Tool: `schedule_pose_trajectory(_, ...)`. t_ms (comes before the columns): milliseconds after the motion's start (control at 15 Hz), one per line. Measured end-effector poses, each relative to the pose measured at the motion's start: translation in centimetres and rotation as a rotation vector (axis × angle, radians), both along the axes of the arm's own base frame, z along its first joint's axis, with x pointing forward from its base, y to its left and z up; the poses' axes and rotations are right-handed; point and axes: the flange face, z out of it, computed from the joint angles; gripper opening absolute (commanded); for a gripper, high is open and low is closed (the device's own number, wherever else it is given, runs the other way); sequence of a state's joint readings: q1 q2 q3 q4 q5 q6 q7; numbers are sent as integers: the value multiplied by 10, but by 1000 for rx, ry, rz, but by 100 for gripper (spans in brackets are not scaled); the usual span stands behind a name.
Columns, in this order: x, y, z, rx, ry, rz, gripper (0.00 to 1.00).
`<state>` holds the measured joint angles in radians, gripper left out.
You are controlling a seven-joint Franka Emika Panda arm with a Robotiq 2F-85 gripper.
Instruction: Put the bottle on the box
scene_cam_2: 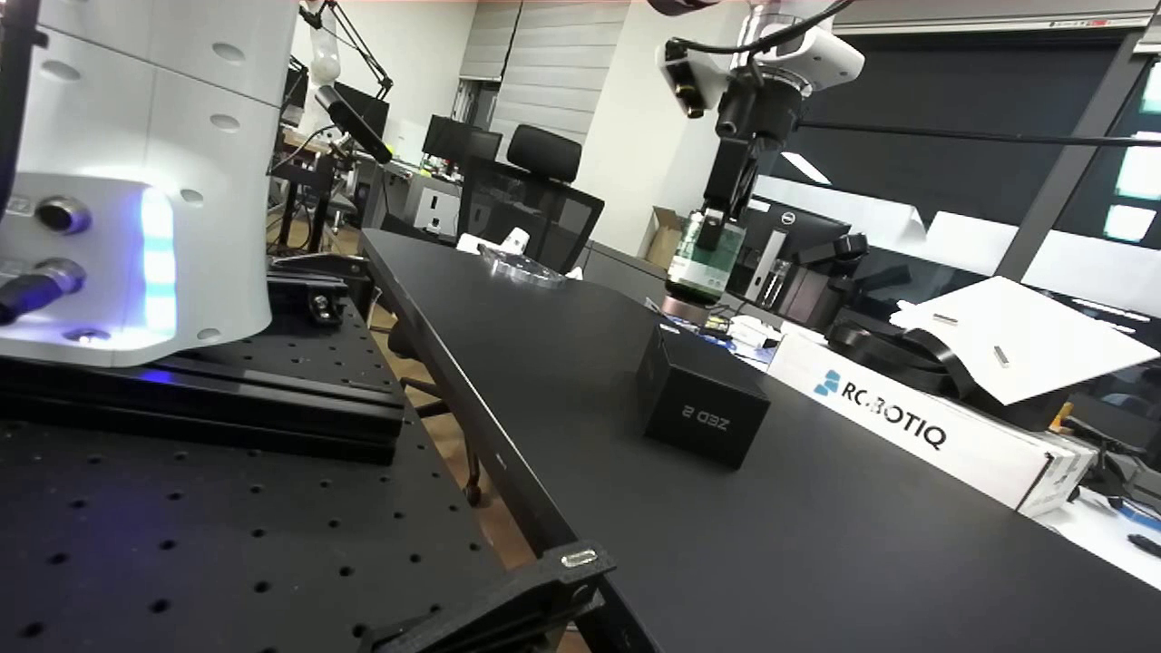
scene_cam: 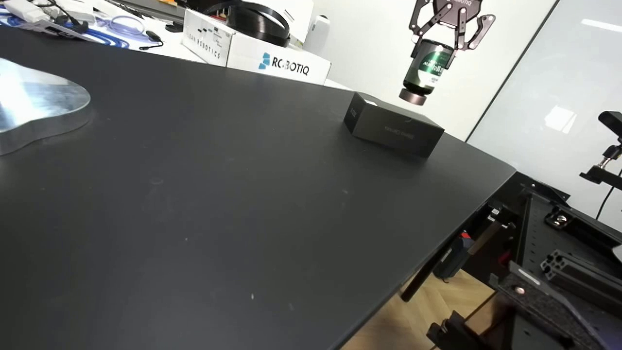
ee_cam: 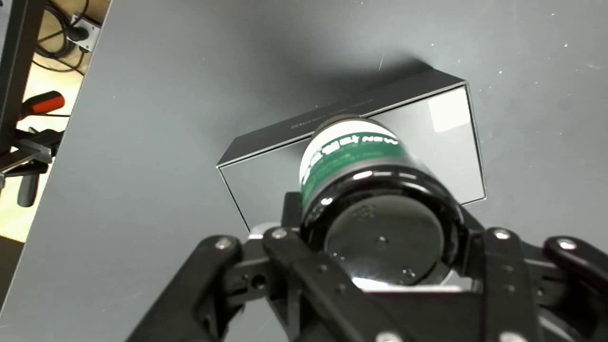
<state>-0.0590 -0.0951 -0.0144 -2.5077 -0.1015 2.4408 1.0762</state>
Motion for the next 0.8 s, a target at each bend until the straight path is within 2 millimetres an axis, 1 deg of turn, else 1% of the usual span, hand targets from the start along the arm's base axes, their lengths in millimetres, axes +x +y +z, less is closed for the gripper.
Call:
schedule_pose_trajectory(400,-11,-21,-15,36,-44,-3,45)
schedule_pose_trajectory(800,-16,-27,-24,60,-53,1,45)
